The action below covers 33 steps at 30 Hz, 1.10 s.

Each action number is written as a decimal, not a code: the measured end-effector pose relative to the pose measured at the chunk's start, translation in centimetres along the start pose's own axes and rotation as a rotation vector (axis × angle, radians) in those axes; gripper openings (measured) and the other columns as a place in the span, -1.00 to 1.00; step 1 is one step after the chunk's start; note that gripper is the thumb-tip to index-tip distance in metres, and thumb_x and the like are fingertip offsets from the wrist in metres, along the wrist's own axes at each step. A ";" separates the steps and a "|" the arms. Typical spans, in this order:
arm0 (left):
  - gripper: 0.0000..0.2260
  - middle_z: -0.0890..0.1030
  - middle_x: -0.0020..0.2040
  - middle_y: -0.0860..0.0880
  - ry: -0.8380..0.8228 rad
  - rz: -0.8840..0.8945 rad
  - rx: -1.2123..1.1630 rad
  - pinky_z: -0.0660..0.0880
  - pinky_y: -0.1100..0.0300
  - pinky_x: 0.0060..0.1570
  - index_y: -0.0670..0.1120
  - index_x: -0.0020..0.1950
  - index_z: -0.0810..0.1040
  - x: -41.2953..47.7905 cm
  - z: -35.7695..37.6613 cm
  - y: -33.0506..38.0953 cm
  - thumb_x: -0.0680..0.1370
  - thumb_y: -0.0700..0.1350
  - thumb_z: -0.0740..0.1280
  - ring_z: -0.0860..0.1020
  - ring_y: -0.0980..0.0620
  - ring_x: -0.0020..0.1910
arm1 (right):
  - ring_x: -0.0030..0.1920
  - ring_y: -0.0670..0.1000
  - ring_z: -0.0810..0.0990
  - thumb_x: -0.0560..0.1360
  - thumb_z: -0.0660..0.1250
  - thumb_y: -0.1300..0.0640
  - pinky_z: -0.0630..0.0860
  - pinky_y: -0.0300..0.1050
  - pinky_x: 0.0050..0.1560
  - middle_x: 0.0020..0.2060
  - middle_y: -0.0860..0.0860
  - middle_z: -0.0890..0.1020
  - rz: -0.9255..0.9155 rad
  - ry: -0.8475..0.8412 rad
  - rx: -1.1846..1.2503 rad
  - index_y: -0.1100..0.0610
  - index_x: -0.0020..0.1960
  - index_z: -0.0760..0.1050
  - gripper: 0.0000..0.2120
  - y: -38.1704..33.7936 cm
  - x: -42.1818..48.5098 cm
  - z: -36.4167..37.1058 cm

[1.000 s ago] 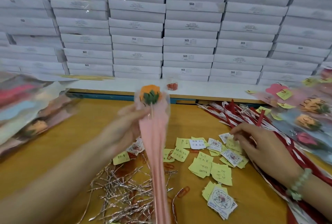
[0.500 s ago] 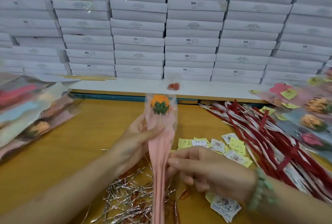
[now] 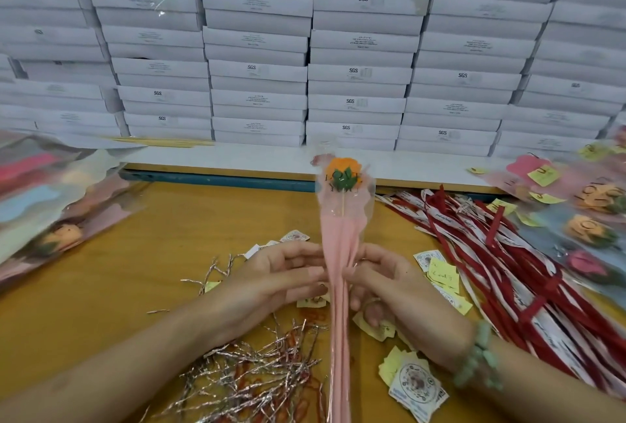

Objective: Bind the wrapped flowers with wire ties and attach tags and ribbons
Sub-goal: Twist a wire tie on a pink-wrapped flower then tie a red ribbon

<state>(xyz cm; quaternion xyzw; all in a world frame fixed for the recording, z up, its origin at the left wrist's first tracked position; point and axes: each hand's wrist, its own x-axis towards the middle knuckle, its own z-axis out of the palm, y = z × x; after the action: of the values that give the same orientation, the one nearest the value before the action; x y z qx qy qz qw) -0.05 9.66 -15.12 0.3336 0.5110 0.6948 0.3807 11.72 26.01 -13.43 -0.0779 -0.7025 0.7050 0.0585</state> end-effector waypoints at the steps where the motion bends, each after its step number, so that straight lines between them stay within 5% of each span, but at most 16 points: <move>1: -0.75 0.62 0.12 -0.27 0.021 -0.003 0.033 0.59 0.10 0.10 -0.21 0.13 0.63 0.0 0.0 0.0 0.46 -0.26 0.42 0.63 -0.14 0.10 | -0.41 -0.02 0.52 0.54 0.33 0.23 0.42 -0.27 -0.53 -0.34 0.10 0.58 -0.024 0.016 -0.022 0.23 0.10 0.54 -0.85 0.2 0.0 -0.1; 5: -0.86 0.67 -0.10 -0.18 0.010 -0.028 0.119 0.61 0.17 -0.10 -0.09 -0.08 0.66 0.1 0.5 -0.1 0.39 -0.19 0.53 0.66 -0.07 -0.12 | -0.40 -0.04 0.53 0.56 0.29 0.26 0.45 -0.25 -0.52 -0.37 0.06 0.56 -0.079 0.031 -0.017 0.26 0.09 0.51 -0.87 0.9 0.2 -0.1; 13: -0.81 0.66 -0.19 -0.15 0.008 -0.031 0.141 0.60 0.19 -0.21 0.00 -0.12 0.65 0.0 0.7 -0.2 0.34 -0.20 0.56 0.65 -0.04 -0.25 | -0.34 -0.01 0.56 0.57 0.27 0.25 0.50 -0.23 -0.45 -0.21 0.21 0.56 -0.082 -0.026 -0.015 0.22 0.15 0.52 -0.83 1.2 0.4 -0.2; 21: -0.86 0.61 -0.05 -0.34 0.034 -0.013 0.102 0.63 0.15 -0.15 -0.14 -0.07 0.64 -0.1 0.8 0.0 0.41 -0.29 0.49 0.63 -0.13 -0.16 | -0.39 0.00 0.45 0.45 0.37 0.11 0.36 -0.25 -0.46 -0.29 0.12 0.57 -0.089 -0.083 0.059 0.19 0.19 0.52 -0.66 1.2 0.6 -0.6; 33: -0.84 0.64 -0.01 -0.35 -0.015 -0.082 0.150 0.59 0.26 -0.32 -0.11 -0.08 0.65 0.3 0.1 -0.4 0.37 -0.23 0.51 0.68 -0.05 -0.19 | -0.30 -0.06 0.58 0.41 0.40 0.15 0.50 -0.28 -0.41 -0.18 0.10 0.59 -0.122 -0.128 0.103 0.20 0.07 0.54 -0.74 1.3 0.5 -0.4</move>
<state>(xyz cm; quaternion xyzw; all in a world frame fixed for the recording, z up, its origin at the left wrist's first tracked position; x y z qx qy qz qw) -0.05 10.07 -15.46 0.3454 0.5720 0.6357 0.3866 11.33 26.54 -14.72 0.0133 -0.6711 0.7388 0.0605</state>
